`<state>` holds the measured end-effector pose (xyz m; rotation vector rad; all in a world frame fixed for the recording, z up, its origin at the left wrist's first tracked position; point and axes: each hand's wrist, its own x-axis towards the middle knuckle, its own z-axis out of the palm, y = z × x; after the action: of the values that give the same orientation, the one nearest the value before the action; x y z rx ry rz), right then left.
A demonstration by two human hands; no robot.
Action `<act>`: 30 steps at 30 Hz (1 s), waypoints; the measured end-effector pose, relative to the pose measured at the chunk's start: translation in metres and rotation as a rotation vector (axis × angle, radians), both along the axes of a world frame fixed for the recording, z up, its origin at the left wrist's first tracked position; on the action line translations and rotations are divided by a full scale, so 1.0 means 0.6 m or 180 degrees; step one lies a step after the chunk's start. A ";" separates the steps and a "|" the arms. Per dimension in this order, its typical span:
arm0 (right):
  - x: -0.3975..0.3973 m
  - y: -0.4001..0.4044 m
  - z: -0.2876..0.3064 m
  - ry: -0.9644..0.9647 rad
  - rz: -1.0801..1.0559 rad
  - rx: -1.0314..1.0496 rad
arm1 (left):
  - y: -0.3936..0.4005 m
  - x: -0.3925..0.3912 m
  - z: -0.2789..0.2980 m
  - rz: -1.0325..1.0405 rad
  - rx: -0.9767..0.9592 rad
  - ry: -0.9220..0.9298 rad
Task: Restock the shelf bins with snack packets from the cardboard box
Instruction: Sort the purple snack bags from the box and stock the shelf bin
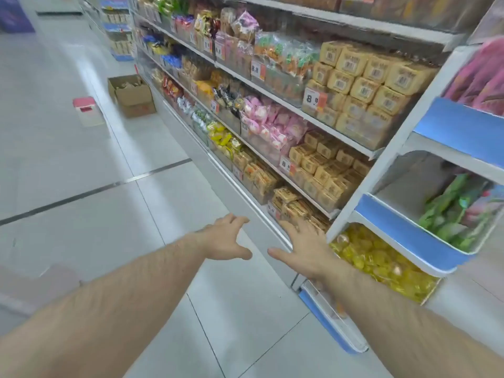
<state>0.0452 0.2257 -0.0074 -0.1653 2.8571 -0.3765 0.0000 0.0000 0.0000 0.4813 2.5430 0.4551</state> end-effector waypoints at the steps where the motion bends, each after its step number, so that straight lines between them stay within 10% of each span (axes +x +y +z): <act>1: -0.027 -0.009 -0.003 -0.0037 -0.0002 -0.0046 | -0.011 -0.019 0.001 0.0066 0.0049 -0.0018; 30: -1.102 -0.525 -0.049 -0.0092 0.0459 0.0065 | -0.552 -1.020 -0.049 0.0703 -0.0068 -0.0212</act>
<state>-0.6162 -0.0895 -0.0370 -0.3566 2.7981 -0.3179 -0.6121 -0.3310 -0.0296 0.1742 2.5440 0.5135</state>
